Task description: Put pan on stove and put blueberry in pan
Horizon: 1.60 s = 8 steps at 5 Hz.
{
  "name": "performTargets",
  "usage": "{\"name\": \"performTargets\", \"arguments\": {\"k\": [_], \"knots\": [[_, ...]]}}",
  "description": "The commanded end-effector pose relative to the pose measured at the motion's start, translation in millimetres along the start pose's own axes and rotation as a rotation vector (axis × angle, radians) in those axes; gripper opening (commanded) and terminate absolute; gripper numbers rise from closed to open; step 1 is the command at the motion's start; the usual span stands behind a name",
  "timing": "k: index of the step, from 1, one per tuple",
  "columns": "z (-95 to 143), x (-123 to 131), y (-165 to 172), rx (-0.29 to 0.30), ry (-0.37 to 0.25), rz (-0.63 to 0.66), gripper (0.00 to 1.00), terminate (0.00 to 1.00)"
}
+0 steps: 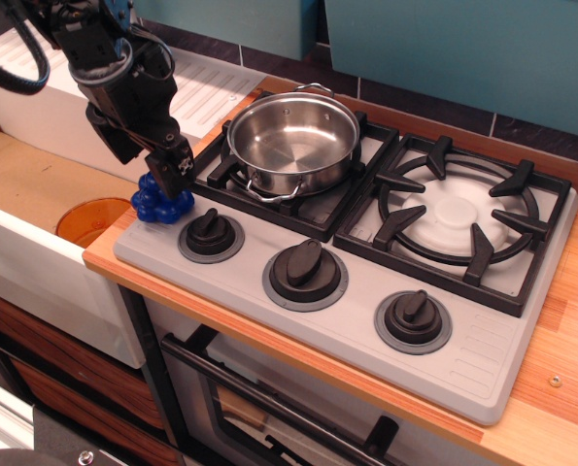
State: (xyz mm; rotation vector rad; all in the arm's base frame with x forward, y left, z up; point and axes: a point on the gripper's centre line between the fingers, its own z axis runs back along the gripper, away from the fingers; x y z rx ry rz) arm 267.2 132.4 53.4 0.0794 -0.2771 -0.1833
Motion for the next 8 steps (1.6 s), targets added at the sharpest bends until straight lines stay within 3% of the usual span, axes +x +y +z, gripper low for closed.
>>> {"name": "performTargets", "arguments": {"k": [1, 5, 6, 8], "knots": [[0.9, 9.0, 3.8, 0.021, -0.026, -0.008, 1.0, 0.0], [-24.0, 2.7, 1.0, -0.023, -0.043, 0.025, 1.0, 0.0], [-24.4, 3.4, -1.5, -0.024, -0.03, 0.044, 0.0, 0.0], [-2.5, 9.7, -0.4, 0.009, -0.008, 0.043, 0.0, 0.0]]}}
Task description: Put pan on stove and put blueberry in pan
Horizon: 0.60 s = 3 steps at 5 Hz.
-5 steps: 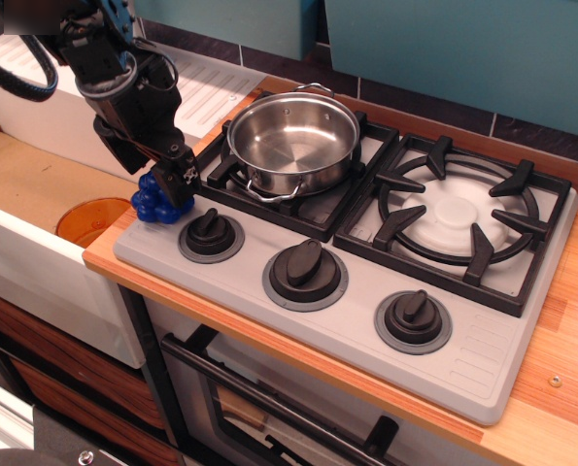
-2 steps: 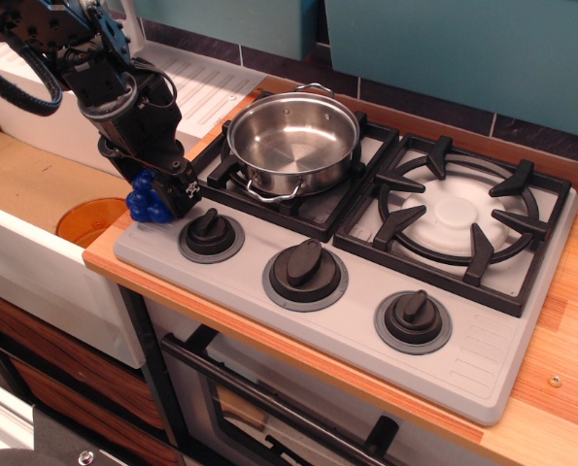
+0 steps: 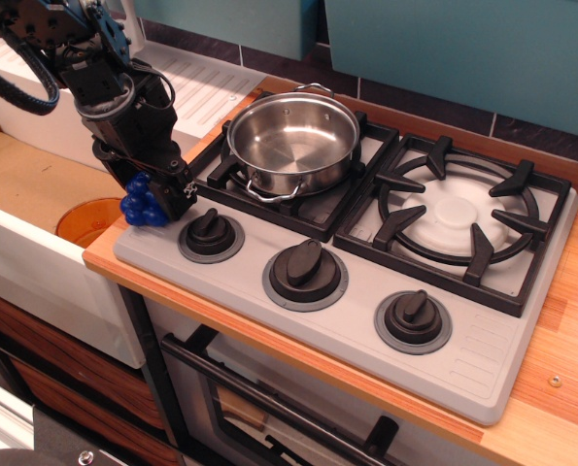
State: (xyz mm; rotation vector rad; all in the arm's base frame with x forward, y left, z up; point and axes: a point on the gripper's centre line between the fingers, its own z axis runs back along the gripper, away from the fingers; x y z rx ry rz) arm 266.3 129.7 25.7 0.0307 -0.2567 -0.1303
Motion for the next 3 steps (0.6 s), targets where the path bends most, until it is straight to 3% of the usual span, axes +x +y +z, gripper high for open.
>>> {"name": "performTargets", "arguments": {"k": [1, 2, 3], "knots": [[44.9, 24.9, 3.3, 0.082, -0.009, -0.02, 0.0, 0.0], [67.0, 41.1, -0.9, 0.12, 0.002, -0.023, 0.0, 0.0], [78.2, 55.6, -11.6, 0.121, 0.013, -0.021, 0.0, 0.0]]}}
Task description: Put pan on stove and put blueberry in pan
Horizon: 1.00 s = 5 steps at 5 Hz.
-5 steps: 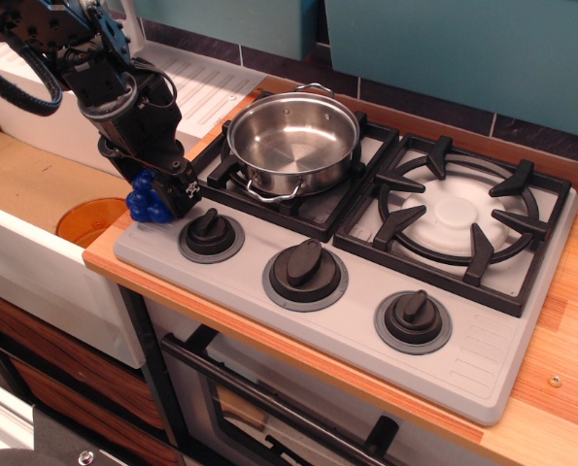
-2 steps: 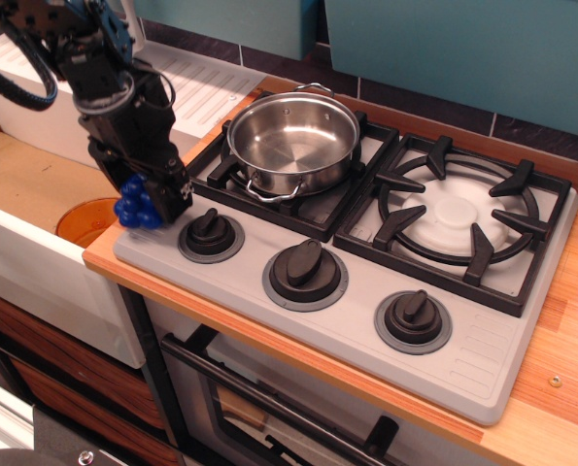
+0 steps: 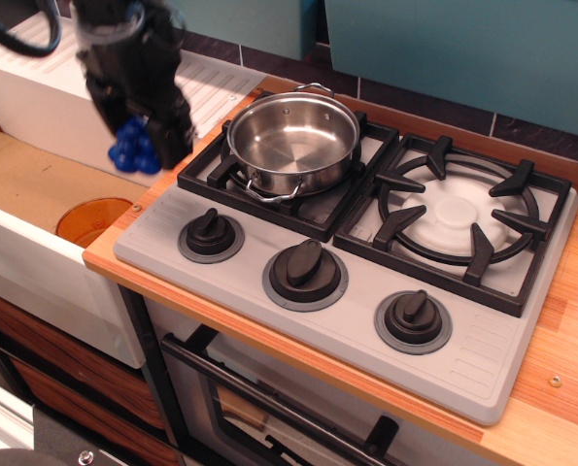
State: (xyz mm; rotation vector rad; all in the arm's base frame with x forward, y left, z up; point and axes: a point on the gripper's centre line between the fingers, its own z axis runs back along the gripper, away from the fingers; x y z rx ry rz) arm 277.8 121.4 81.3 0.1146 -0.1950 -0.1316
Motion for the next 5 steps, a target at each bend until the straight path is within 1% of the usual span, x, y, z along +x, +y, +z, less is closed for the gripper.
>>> {"name": "performTargets", "arguments": {"k": [1, 2, 3, 4, 5], "knots": [[35.2, 44.8, -23.5, -0.01, -0.053, 0.002, 0.0, 0.0], [39.8, 57.6, -42.8, -0.041, -0.054, 0.009, 0.0, 0.0], [40.5, 74.1, -60.6, -0.06, -0.057, 0.003, 0.0, 0.0], [31.2, 86.0, -68.0, -0.075, -0.083, -0.014, 0.0, 0.0], [17.0, 95.2, -71.8, -0.081, -0.115, -0.028, 0.0, 0.0]]}}
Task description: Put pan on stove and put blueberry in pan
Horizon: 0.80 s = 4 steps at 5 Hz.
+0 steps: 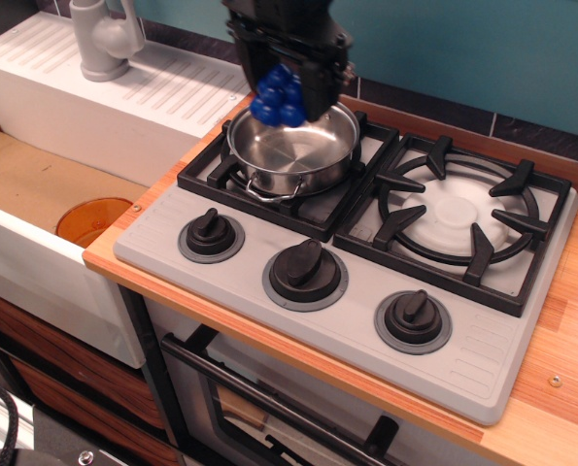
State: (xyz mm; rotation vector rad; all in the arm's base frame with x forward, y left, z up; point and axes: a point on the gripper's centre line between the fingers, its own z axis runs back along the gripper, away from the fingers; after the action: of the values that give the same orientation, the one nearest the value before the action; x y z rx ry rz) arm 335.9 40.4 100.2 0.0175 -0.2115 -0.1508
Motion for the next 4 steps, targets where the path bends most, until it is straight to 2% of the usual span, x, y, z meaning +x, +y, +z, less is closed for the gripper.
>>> {"name": "performTargets", "arguments": {"k": [1, 2, 4], "knots": [[-6.0, 26.6, 0.7, 0.012, -0.106, -0.034, 1.0, 0.0], [-6.5, 24.9, 2.3, 0.013, -0.106, -0.035, 1.0, 0.0], [33.5, 27.0, -9.6, 0.031, -0.006, 0.013, 1.0, 0.0]]}}
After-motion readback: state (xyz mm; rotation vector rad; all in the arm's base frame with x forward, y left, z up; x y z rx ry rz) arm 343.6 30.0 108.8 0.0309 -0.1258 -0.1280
